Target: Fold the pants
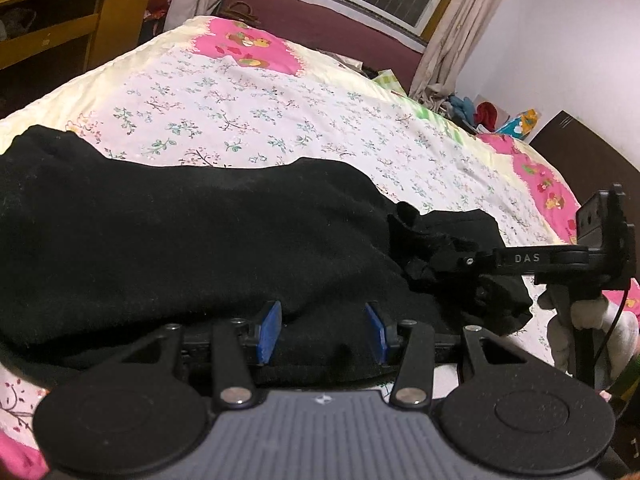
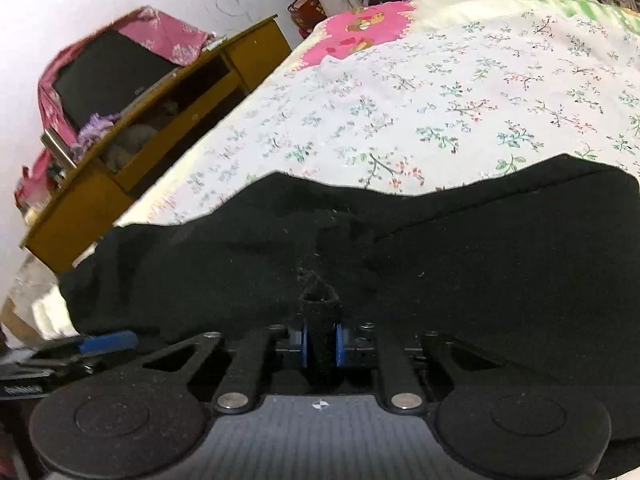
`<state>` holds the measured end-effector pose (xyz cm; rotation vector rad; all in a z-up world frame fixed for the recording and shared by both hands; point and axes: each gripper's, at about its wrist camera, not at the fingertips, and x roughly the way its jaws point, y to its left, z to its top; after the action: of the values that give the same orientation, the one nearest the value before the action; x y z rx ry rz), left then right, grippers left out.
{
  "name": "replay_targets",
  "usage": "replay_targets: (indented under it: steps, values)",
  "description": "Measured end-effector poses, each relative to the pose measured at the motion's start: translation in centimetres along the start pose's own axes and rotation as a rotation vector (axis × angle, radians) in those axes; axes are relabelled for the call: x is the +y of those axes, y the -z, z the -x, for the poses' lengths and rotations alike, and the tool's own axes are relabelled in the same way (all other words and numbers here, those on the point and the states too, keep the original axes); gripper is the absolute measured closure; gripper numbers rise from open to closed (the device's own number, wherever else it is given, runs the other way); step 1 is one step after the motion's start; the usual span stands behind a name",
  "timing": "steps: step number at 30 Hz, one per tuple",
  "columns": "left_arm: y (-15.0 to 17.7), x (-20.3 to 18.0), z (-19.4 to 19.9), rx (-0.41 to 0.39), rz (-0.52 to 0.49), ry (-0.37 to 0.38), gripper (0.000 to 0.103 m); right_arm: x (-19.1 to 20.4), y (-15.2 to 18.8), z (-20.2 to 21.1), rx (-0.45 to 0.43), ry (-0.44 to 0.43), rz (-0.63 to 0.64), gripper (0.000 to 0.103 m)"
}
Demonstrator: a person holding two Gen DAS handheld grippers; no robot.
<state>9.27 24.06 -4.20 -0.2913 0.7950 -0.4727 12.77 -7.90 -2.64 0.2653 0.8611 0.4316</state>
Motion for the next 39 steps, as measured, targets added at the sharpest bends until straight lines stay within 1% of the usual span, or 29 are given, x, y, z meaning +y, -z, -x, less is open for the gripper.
replay_targets:
  steps: [1, 3, 5, 6, 7, 9, 11, 12, 13, 14, 15, 16, 17, 18, 19, 22, 25, 27, 29, 31, 34, 35, 36, 37, 38, 39]
  values:
    - [0.0, 0.0, 0.0, 0.001, 0.001, 0.002, 0.05, 0.7, 0.2, 0.3, -0.006, 0.023, 0.077, 0.099]
    - [0.0, 0.1, -0.2, 0.002, 0.0, 0.0, 0.05, 1.6, 0.3, -0.6, 0.03, 0.055, 0.179, 0.09]
    - [-0.1, 0.0, -0.2, -0.003, 0.002, 0.003, 0.05, 2.4, 1.1, -1.1, 0.045, 0.064, 0.266, 0.07]
    - [-0.1, 0.0, -0.1, -0.007, 0.001, 0.008, 0.05, 3.0, 1.5, -1.2, 0.045, 0.074, 0.323, 0.063]
    - [-0.1, -0.1, 0.0, -0.009, 0.0, 0.012, 0.05, 3.4, 1.9, -1.4, 0.048, 0.087, 0.364, 0.053]
    - [-0.2, -0.1, -0.1, -0.007, -0.003, 0.011, 0.05, 4.3, 2.8, -1.8, 0.043, 0.13, 0.46, 0.05]
    - [-0.2, -0.1, -0.2, -0.004, -0.005, 0.008, 0.05, 5.3, 3.9, -2.3, 0.035, 0.172, 0.584, 0.048]
    - [-0.3, 0.0, -0.2, -0.004, -0.004, 0.006, 0.05, 5.3, 4.0, -2.5, 0.031, 0.181, 0.598, 0.048]
    - [-0.3, 0.0, -0.1, -0.007, -0.005, 0.004, 0.05, 5.1, 4.0, -2.7, 0.038, 0.187, 0.589, 0.05]
    - [-0.3, 0.0, 0.0, -0.009, -0.005, 0.002, 0.05, 4.8, 3.7, -2.8, 0.04, 0.194, 0.56, 0.061]
    - [-0.4, 0.1, 0.1, -0.013, -0.005, 0.0, 0.05, 4.4, 3.2, -2.9, 0.041, 0.194, 0.517, 0.068]
    - [-0.4, 0.2, 0.2, -0.015, -0.004, -0.002, 0.05, 3.9, 2.6, -2.8, 0.04, 0.185, 0.456, 0.081]
    - [-0.4, 0.3, 0.4, -0.018, -0.002, -0.004, 0.05, 3.3, 2.0, -2.6, 0.044, 0.171, 0.402, 0.09]
    - [-0.5, 0.4, 0.5, -0.02, -0.001, -0.008, 0.05, 3.0, 1.3, -2.3, 0.046, 0.148, 0.344, 0.093]
    - [-0.5, 0.6, 0.6, -0.023, -0.001, -0.012, 0.05, 2.7, 0.9, -1.9, 0.043, 0.13, 0.3, 0.095]
    - [-0.5, 0.9, 0.8, -0.028, 0.011, -0.021, 0.05, 2.1, -0.4, -0.3, 0.015, 0.055, 0.164, 0.096]
    - [-0.5, 1.2, 1.1, -0.036, 0.02, -0.022, 0.05, 1.7, -1.6, 1.1, -0.02, -0.039, 0.039, 0.096]
    - [-0.5, 1.3, 1.0, -0.038, 0.022, -0.03, 0.05, 2.7, -1.8, 0.8, -0.028, -0.046, 0.066, 0.096]
    - [-0.6, 1.5, 1.1, -0.042, 0.028, -0.034, 0.05, 4.0, -1.3, 0.0, -0.009, -0.045, 0.117, 0.096]
    - [-0.5, 1.6, 1.2, -0.042, 0.034, -0.042, 0.05, 5.2, -0.1, -1.4, 0.027, -0.041, 0.172, 0.096]
    - [-0.7, 1.9, 2.0, -0.058, 0.025, -0.07, 0.05, 4.9, 1.9, -4.5, 0.109, 0.039, 0.262, 0.093]
    - [-0.9, 2.0, 2.7, -0.071, 0.013, -0.086, 0.05, 4.9, 2.2, -4.8, 0.106, 0.041, 0.27, 0.09]
    - [-1.1, 2.1, 3.4, -0.084, 0.001, -0.103, 0.05, 5.0, 2.2, -4.5, 0.097, 0.02, 0.271, 0.084]
    - [-1.4, 2.5, 4.2, -0.107, -0.008, -0.129, 0.05, 5.3, 2.1, -4.2, 0.095, -0.009, 0.273, 0.067]
    - [-1.7, 3.0, 5.0, -0.126, -0.005, -0.153, 0.049, 5.6, 1.9, -3.9, 0.089, -0.032, 0.283, 0.052]
    - [-2.1, 3.6, 5.6, -0.139, 0.006, -0.174, 0.048, 6.2, 1.9, -3.4, 0.082, -0.034, 0.306, 0.046]
